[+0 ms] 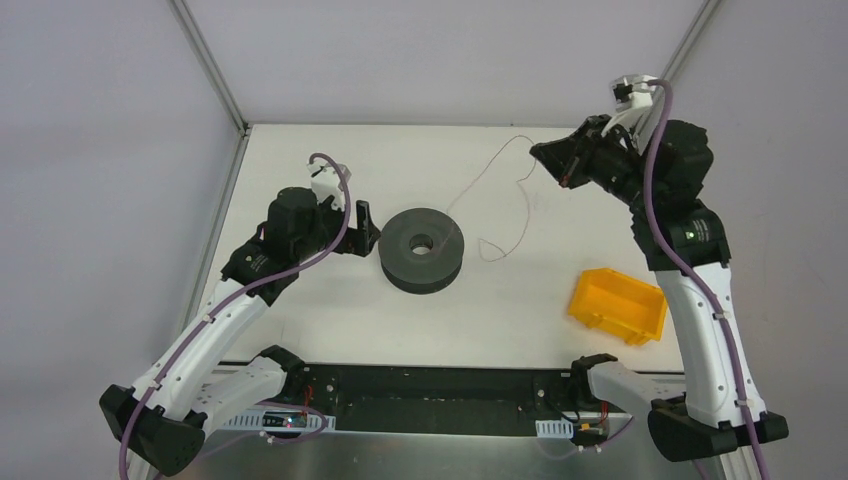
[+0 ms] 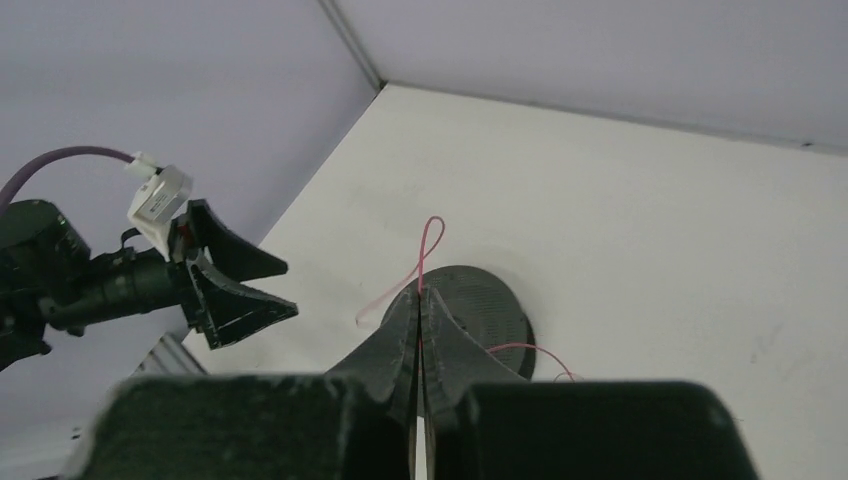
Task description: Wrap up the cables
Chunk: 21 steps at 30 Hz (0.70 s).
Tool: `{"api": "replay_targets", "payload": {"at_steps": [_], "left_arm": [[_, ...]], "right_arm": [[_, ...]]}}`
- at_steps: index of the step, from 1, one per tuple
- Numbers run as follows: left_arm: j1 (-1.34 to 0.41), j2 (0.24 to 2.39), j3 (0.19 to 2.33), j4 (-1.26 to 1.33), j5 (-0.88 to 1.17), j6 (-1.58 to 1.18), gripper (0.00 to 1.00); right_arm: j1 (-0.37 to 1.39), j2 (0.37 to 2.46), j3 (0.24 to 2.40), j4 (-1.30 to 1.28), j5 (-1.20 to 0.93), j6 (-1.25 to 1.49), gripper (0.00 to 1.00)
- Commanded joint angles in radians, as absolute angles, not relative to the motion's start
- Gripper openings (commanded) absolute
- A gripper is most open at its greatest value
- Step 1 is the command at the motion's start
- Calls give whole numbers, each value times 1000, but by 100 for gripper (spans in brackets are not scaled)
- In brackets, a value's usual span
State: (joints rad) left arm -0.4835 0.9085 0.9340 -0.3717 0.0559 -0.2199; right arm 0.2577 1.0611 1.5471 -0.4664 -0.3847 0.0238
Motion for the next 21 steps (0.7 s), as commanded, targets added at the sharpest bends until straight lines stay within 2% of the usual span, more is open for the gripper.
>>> {"api": "replay_targets", "payload": {"at_steps": [1, 3, 6, 14, 21], "left_arm": [[-485, 890, 917, -291, 203, -180, 82], [-486, 873, 888, -241, 327, -144, 80], [-486, 848, 840, -170, 422, -116, 80], [-486, 884, 835, -193, 302, -185, 79], [-486, 889, 804, -216, 348, -455, 79]], "right_arm": [[269, 1085, 1522, -299, -655, 166, 0], [284, 1095, 1514, -289, -765, 195, 0], [310, 1061, 1417, -272, -774, 235, 0], [317, 859, 930, -235, -495, 366, 0], [317, 837, 806, -334, -333, 443, 1]]}}
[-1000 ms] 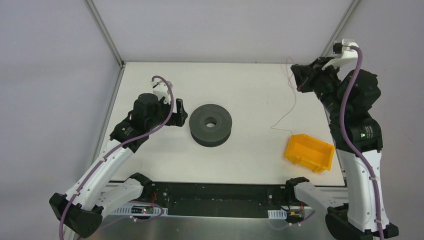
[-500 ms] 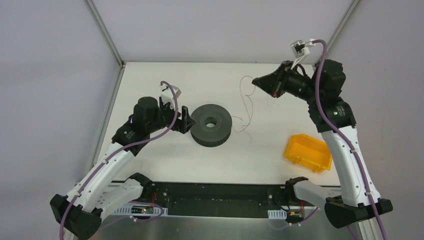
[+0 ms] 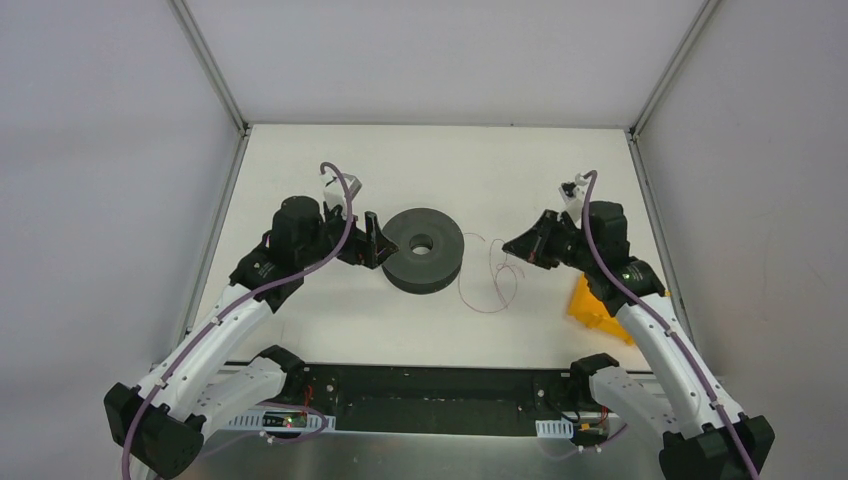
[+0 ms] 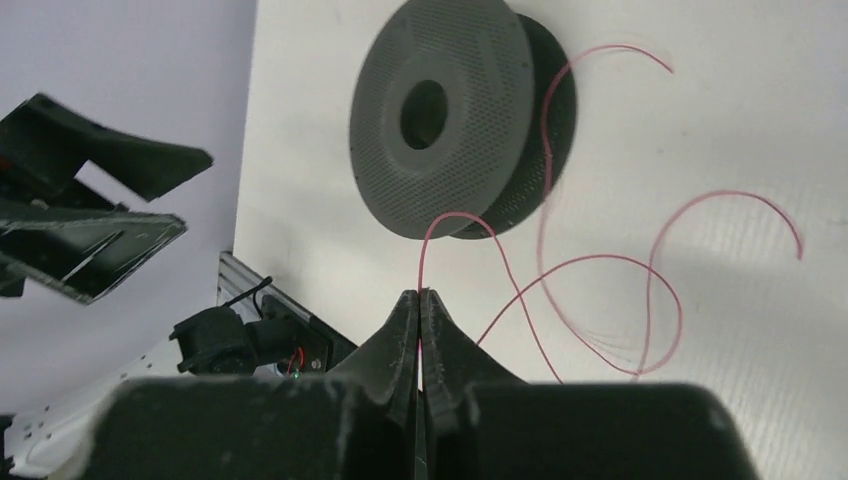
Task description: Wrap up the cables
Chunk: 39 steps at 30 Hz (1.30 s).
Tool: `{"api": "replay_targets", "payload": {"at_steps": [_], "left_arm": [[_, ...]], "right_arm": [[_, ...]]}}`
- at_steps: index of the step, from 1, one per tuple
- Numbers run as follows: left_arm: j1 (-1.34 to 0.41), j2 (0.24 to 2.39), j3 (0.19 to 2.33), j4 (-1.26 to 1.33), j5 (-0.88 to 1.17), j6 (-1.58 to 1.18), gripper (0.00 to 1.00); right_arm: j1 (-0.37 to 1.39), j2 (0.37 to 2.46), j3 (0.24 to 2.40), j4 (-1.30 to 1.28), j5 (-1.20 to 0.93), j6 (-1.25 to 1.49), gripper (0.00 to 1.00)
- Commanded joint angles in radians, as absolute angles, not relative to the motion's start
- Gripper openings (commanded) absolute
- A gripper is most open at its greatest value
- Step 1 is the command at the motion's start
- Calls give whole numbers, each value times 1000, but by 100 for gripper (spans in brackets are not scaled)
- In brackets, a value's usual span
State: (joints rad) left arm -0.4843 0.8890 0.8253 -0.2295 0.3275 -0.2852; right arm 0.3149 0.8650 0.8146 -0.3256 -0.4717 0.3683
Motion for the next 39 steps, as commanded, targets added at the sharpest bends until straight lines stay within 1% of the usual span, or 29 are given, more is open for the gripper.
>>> {"api": "replay_targets", "payload": {"at_steps": [1, 3, 6, 9, 11, 13, 14, 15, 18, 21, 23, 25, 30, 31, 32, 33, 35, 39], "left_arm": [[-487, 889, 800, -216, 349, -468, 79], [-486, 885, 791, -216, 346, -469, 79], [-487, 885, 790, -234, 315, -452, 79], [-485, 886, 812, -269, 298, -422, 79], [-485, 886, 848, -305, 274, -372, 79], [-485, 885, 892, -345, 228, -319, 79], [-485, 886, 912, -362, 198, -294, 80], [-485, 890, 934, -381, 164, -265, 80], [-485, 902, 996, -434, 30, -189, 80], [-485, 882, 1004, -444, -114, -130, 80], [-485, 847, 955, -427, -210, -107, 81], [-485, 797, 893, -394, -281, -112, 82], [-486, 695, 840, -372, -333, -115, 82], [-487, 684, 835, -366, -339, -113, 82], [-487, 681, 832, -364, -343, -113, 82], [-486, 679, 833, -364, -342, -113, 82], [-487, 686, 835, -364, -330, -110, 82], [-486, 695, 840, -365, -311, -111, 81]], "right_arm": [[315, 834, 803, -346, -279, 447, 1], [316, 831, 815, -372, -186, 433, 0], [315, 822, 852, -422, -158, 410, 1], [315, 810, 871, -519, -52, 410, 15], [316, 798, 886, -617, 122, 416, 16], [315, 776, 890, -675, 223, 413, 15], [315, 765, 892, -692, 264, 413, 17], [316, 757, 895, -709, 297, 416, 21], [317, 749, 924, -739, 331, 444, 39], [325, 737, 892, -612, 214, 494, 45], [343, 739, 793, -394, 97, 542, 47], [372, 776, 723, -232, 45, 578, 48], [409, 1000, 680, -48, 11, 593, 47], [409, 1040, 691, -74, 21, 609, 47], [409, 1075, 716, -151, 77, 653, 46], [409, 1102, 734, -228, 182, 709, 47], [408, 1130, 748, -347, 300, 859, 47], [405, 1132, 719, -372, 352, 995, 48]]}}
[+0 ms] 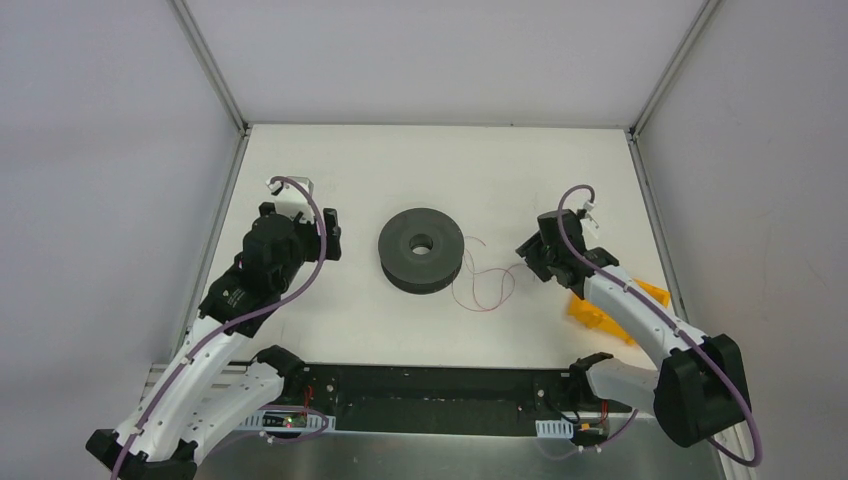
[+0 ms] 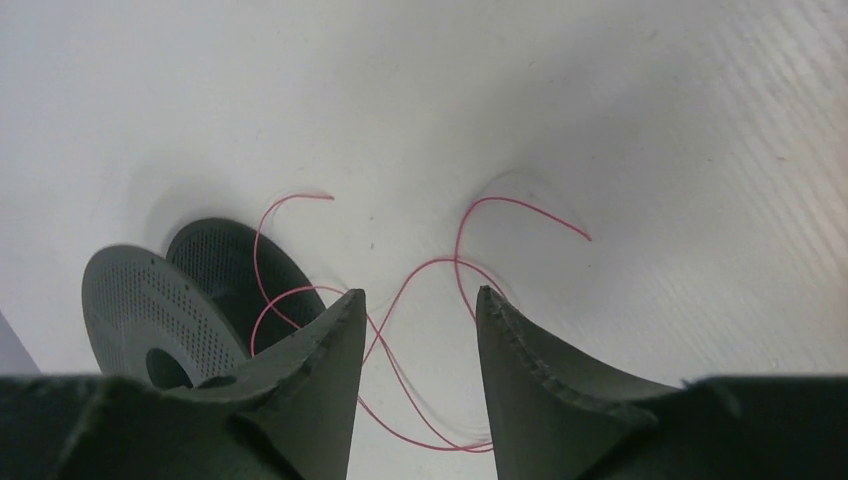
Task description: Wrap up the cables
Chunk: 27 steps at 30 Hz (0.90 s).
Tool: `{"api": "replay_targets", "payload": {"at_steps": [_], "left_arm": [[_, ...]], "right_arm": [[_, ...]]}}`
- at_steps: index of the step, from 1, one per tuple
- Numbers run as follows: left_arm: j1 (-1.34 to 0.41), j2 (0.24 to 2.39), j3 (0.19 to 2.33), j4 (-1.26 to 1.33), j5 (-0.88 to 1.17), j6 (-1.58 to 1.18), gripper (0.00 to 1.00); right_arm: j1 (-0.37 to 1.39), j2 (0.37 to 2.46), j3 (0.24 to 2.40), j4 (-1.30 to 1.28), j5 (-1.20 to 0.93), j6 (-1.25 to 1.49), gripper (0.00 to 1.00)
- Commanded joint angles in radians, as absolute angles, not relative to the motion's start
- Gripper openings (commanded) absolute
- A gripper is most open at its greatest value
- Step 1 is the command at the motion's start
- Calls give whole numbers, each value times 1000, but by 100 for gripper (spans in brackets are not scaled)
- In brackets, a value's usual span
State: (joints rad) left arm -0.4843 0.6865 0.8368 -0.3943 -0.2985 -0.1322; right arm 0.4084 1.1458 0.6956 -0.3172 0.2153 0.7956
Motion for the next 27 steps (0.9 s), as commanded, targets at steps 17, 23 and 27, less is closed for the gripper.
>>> {"api": "replay_targets", "payload": {"at_steps": [17, 23, 27], "left_arm": [[-487, 683, 831, -364, -273, -109, 82], [-487, 686, 831, -364, -280, -106, 82], [-486, 689, 831, -364, -284, -104, 82]], "right_arm": [[145, 1465, 867, -364, -144, 112, 45], [137, 1545, 890, -365, -236, 81, 41], [137, 1569, 888, -371, -215, 85, 37]]}}
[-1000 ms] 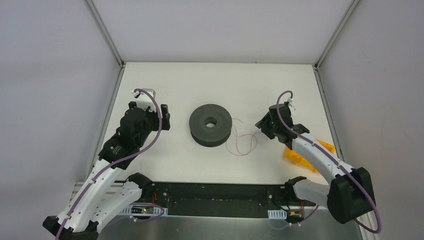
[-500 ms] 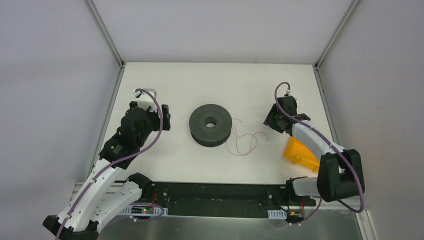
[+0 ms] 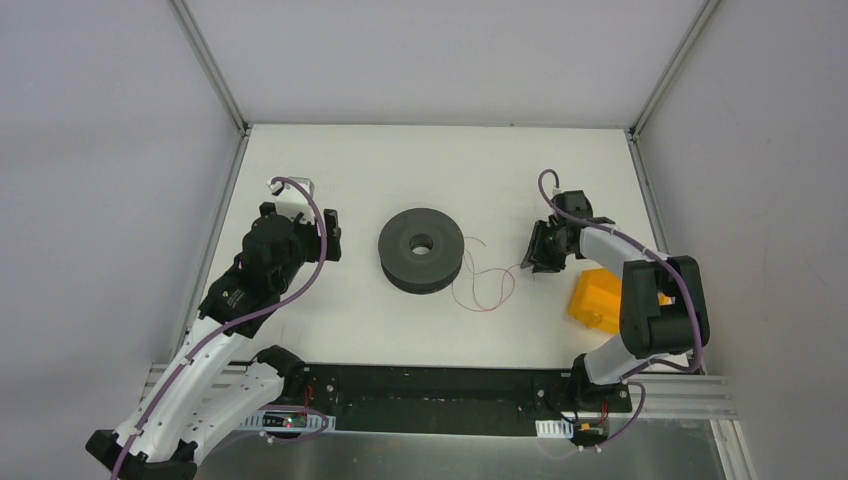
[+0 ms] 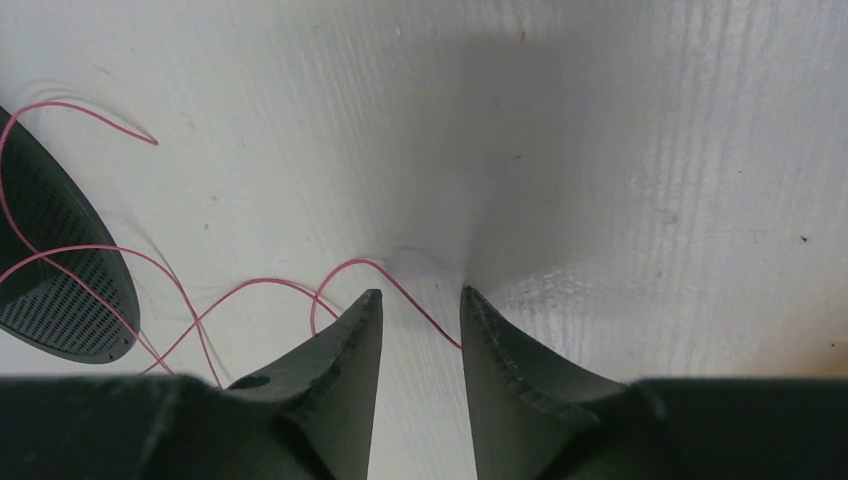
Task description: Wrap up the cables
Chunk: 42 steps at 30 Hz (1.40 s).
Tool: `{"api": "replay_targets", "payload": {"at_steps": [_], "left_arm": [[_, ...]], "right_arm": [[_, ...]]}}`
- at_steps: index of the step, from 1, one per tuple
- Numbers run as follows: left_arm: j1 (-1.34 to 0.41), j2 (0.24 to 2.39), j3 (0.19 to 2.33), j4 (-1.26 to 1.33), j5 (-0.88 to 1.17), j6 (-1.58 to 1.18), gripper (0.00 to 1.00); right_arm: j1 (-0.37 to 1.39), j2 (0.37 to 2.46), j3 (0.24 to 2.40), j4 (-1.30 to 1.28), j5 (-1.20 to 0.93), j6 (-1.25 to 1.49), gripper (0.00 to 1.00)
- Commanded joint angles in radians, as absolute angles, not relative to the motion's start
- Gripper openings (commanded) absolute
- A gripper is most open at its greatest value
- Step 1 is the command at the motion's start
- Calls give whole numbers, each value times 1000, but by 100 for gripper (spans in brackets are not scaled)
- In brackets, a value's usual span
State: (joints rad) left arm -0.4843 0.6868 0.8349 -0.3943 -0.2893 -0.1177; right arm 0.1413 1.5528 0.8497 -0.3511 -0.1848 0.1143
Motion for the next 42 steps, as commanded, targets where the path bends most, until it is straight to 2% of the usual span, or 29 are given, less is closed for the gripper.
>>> {"api": "replay_targets", "payload": {"at_steps": [1, 3, 5, 7, 11, 15, 17, 20, 23, 25, 30, 34, 42], "left_arm": [[-486, 690, 831, -364, -282, -104, 82], [-486, 693, 832, -364, -281, -104, 82], [-486, 695, 832, -364, -279, -102, 82], [-486, 694, 831, -364, -276, -102, 82], [-486, 699, 831, -364, -256, -104, 81], [-486, 702, 834, -364, -224, -110, 81], [-486, 706, 839, -362, -179, -117, 81], [-486, 726, 866, -354, -45, -133, 81], [-486, 771, 928, -353, 131, -220, 79], [-486, 804, 962, -337, 256, -293, 76], [-518, 858, 910, -127, 352, -274, 71], [-569, 936, 854, 65, 396, -118, 71], [-761, 1175, 872, 275, 428, 202, 70]], "right_arm": [[137, 1572, 888, -378, -202, 87, 34], [137, 1566, 895, -398, -169, 102, 21], [137, 1532, 913, -432, -113, 128, 0], [138, 1470, 967, -503, -19, 165, 0], [132, 1313, 1192, -670, 307, 258, 0], [133, 1194, 1371, -711, 423, 308, 0], [132, 1177, 1429, -733, 375, 321, 0], [135, 1156, 1432, -772, 165, 395, 0], [152, 1058, 1258, -651, -150, 545, 0], [209, 984, 1109, -525, -258, 654, 0], [408, 864, 858, -297, -263, 872, 0], [469, 886, 865, -291, -308, 903, 0], [511, 870, 895, -325, -325, 886, 0]]}}
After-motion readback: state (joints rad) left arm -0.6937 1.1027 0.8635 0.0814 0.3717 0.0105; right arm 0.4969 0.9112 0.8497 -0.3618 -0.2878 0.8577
